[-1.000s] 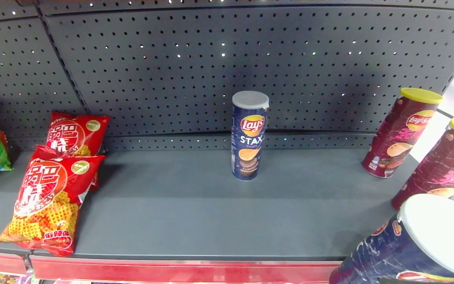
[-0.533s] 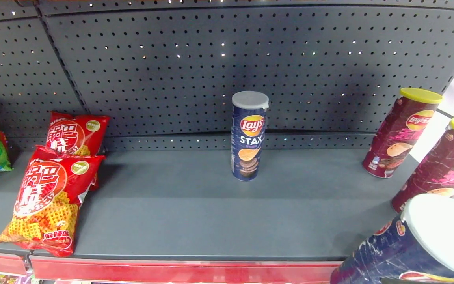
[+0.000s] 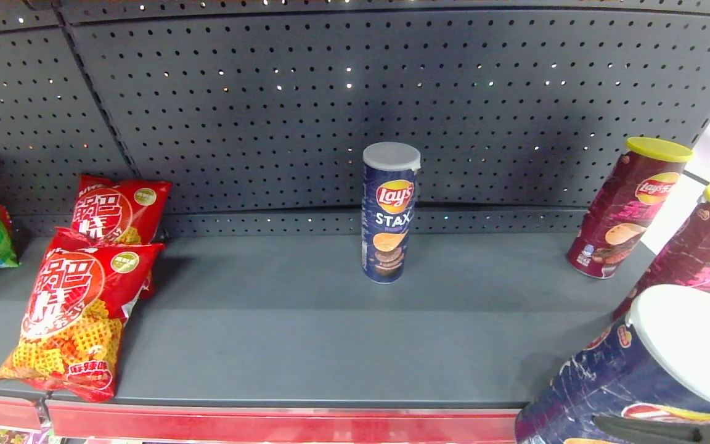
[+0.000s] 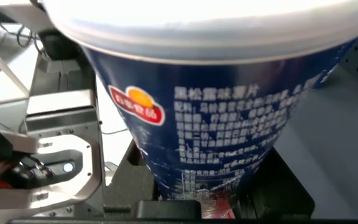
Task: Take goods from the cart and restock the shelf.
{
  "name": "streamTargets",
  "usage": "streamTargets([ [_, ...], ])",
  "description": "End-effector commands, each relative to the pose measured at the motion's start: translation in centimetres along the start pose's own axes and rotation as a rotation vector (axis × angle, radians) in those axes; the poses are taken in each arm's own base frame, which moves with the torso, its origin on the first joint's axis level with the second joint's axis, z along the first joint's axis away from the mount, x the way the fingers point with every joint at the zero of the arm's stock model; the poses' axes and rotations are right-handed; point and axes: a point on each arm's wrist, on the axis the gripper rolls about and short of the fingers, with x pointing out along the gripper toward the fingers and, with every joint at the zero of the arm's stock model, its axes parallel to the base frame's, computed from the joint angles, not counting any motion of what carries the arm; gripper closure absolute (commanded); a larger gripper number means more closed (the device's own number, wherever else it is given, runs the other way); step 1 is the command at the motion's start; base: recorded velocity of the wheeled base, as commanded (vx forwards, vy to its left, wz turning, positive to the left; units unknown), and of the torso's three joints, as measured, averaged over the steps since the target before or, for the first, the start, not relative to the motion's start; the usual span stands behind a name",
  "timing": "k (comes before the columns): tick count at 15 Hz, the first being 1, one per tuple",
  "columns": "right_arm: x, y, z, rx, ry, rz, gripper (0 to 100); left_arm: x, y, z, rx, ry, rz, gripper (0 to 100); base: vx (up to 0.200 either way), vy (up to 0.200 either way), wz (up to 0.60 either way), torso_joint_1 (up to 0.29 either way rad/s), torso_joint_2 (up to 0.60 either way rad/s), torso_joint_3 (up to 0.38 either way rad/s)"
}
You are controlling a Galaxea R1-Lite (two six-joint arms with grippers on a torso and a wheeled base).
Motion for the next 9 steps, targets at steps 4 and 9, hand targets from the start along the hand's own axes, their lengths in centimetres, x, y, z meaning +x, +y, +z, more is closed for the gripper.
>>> streamTargets([
  [4, 0.2, -0.4, 0.3, 0.034, -0.003, 0.001, 100, 1.5, 0.1, 12.3, 0.035, -0.201, -0.216, 0, 0.0, 0.0, 0.0, 0.0, 0.0, 0.0],
  [9, 1.0, -2.0, 1.7, 0.015, -0.018, -0.003, 100, 9.1, -1.5, 15.9, 0.1, -0.067, -0.418, 0, 0.0, 0.0, 0.0, 0.0, 0.0, 0.0],
])
